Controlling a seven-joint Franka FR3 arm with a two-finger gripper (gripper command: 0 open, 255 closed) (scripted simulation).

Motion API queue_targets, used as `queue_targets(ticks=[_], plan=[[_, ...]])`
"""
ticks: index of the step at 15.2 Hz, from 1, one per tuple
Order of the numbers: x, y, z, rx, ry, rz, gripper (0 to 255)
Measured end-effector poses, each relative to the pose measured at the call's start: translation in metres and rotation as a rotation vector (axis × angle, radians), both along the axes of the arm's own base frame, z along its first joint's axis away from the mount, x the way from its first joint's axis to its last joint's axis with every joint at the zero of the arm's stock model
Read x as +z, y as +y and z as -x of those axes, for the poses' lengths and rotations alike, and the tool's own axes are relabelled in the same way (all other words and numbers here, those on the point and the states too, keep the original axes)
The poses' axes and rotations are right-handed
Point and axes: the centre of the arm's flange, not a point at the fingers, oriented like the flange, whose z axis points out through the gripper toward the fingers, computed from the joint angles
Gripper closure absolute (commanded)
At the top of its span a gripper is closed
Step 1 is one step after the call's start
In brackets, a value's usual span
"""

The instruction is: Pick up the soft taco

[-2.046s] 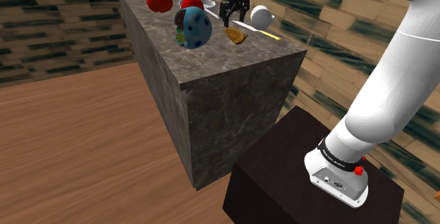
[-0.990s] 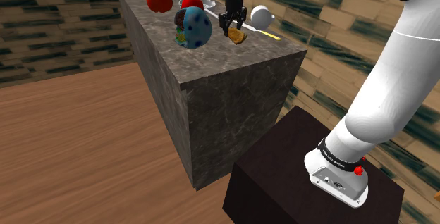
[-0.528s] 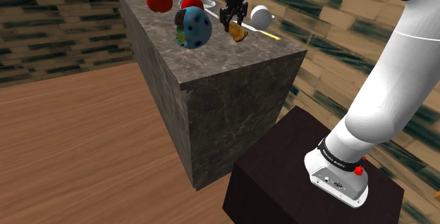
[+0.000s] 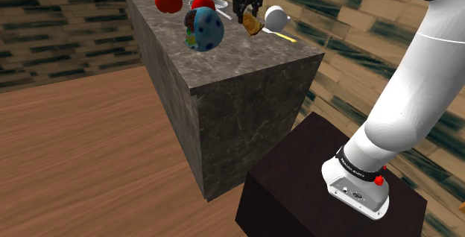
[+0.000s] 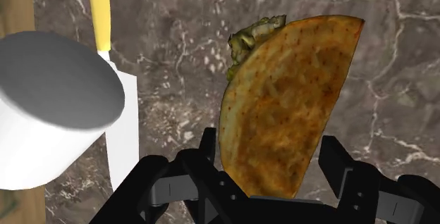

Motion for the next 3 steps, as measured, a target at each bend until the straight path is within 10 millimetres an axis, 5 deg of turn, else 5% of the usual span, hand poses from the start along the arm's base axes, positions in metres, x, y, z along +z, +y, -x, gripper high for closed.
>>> queue_targets(ticks=[3], plan=[[0.0129, -0.0005, 0.0, 0.0, 0.0, 0.0, 255]])
